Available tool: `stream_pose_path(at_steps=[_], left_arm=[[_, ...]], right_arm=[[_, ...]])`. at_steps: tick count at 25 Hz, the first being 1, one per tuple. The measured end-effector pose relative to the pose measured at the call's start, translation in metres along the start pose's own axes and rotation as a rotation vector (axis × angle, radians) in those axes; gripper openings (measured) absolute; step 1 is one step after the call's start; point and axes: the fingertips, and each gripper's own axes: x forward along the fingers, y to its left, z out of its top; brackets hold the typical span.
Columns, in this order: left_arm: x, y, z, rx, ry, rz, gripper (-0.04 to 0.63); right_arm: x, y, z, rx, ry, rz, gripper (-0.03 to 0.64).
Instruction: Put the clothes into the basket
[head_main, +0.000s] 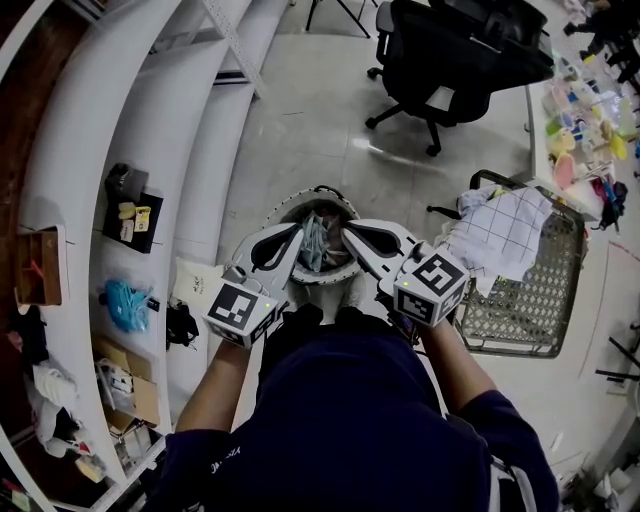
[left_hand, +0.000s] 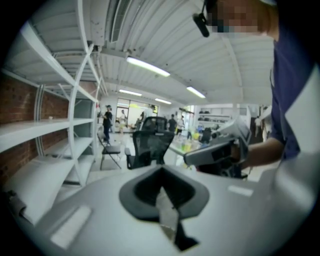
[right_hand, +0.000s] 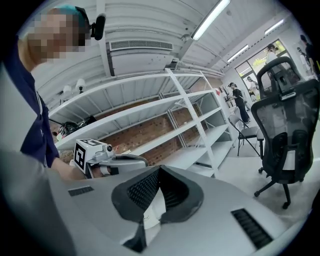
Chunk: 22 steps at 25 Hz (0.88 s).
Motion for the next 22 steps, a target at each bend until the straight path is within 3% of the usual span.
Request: stream_pose_path(at_steps=[22], left_arm=[[0.0036,0.0000,0.0056,-0.017,-0.005,0.019,0.003]], right_arm=[[0.0044,0.0056,0.0030,-0.018,0.013,0.011,0.008]])
